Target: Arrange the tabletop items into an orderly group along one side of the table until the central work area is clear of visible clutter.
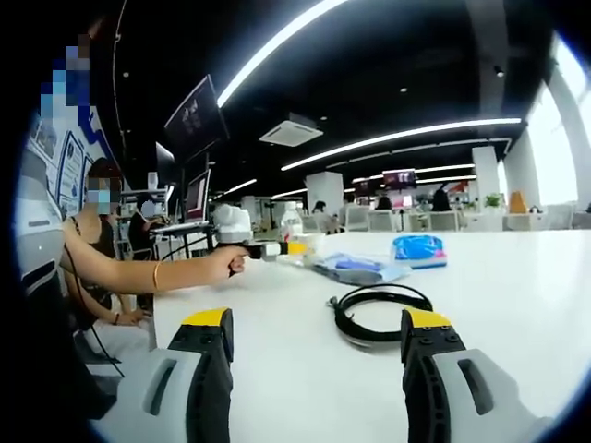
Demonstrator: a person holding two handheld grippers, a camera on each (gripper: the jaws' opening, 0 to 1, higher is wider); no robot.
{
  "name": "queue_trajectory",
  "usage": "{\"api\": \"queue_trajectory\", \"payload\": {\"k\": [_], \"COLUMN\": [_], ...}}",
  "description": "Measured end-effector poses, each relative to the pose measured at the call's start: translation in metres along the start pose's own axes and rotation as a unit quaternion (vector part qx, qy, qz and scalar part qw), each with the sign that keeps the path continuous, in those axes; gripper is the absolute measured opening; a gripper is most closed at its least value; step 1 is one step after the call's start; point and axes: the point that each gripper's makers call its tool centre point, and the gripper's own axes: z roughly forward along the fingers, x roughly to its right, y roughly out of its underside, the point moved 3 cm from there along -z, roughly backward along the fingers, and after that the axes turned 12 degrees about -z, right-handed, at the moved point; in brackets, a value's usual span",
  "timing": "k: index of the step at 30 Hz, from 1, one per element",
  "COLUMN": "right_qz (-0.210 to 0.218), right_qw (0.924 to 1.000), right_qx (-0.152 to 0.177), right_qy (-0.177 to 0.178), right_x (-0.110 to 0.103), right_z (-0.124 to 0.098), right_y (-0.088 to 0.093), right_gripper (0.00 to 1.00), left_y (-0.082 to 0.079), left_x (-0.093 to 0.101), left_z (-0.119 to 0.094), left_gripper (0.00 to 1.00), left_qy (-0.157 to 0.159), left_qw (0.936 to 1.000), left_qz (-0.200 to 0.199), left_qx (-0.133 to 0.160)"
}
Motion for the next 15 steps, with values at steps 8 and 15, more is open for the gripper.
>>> {"api": "queue_trajectory", "payload": {"k": [8,15], "right_qz": [-0.001,-0.005], "right_qw": [1.0000,1.0000], "right_qx": [-0.002,-0.005], "right_qy": [-0.002,-0.003], "right_x": [0.000,0.000], "right_z": [0.003,0.004], "right_y": [-0.001,0.001], "right_gripper": [0.70,0.66], "left_y": [-0.002,-0.007], "left_x": [0.011,0.026], "left_z": [-0.006,-0.014], "left_gripper": [0.60,0.57], "left_qy": [0.045,0.090], "left_qw": [0.9974,0.9849], "left_qz": [0.055,0.148], "left_qx": [-0.011,-0.009]}}
